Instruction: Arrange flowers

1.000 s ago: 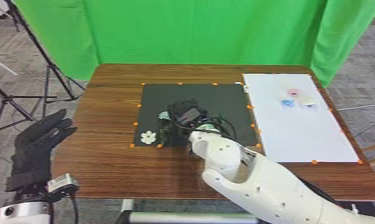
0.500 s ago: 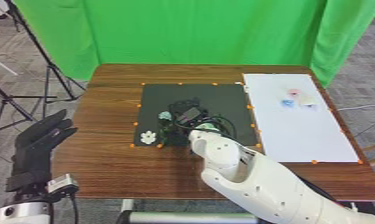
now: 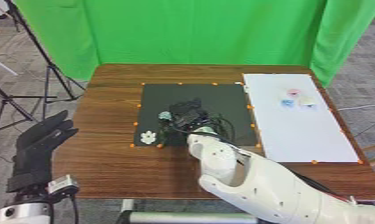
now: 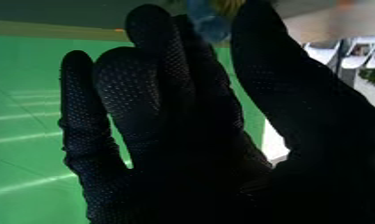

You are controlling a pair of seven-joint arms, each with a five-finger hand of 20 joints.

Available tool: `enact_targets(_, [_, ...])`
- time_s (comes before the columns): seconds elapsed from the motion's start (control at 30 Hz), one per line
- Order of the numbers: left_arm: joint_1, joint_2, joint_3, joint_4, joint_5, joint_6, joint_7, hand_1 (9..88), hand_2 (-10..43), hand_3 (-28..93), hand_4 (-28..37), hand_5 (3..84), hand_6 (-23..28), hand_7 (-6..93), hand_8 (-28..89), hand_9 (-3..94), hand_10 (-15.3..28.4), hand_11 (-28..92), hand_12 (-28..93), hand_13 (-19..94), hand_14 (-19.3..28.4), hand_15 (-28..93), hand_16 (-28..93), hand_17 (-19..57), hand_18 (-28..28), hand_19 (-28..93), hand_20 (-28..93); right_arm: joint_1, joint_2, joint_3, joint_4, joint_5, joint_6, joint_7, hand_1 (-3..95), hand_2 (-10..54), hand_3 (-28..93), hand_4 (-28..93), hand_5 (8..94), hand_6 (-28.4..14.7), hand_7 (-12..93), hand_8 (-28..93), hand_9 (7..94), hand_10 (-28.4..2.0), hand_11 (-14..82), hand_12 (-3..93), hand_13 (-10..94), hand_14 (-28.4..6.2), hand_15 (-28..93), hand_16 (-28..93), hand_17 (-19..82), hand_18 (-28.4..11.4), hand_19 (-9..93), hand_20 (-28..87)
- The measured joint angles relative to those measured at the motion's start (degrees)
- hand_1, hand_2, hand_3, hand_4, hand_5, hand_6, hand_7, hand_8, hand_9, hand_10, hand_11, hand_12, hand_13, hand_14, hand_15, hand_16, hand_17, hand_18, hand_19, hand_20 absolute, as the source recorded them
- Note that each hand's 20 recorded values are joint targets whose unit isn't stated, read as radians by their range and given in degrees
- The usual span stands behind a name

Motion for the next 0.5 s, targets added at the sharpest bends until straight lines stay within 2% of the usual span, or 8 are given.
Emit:
enact_targets(0.33, [1.26,0.0,-0.18,-0.13,-0.06,0.11,0.16,27.4,2.4,84,-16.3,41.3,10.7,16.2,-11,35.1,20.0,38,7,26,27.4,66,-17,-9.6,21.5,59,4,3.37,2.02,-1.58,-1.76,3.3,2.03,1.53,39.6,-9.5,85,-25,64.0,-9.6,21,-11,63.5,-20.4,43.4,20.0,62,-15.1,78,16,19,-28.3,88,-1])
enact_targets(0.5, [2.07,0.0,-0.23,-0.29,-0.17,0.27,0.29,26.7,2.2,83,-17.0,41.2,10.7,16.1,-11,35.0,19.9,38,7,26,27.4,66,-17,-9.6,21.5,59,4,6.15,3.59,-1.98,-3.1,5.32,2.86,2.03,38.9,-9.5,85,-25,63.0,-9.8,20,-11,62.5,-20.9,41.0,18.7,61,-15.7,78,15,18,-28.3,87,-1])
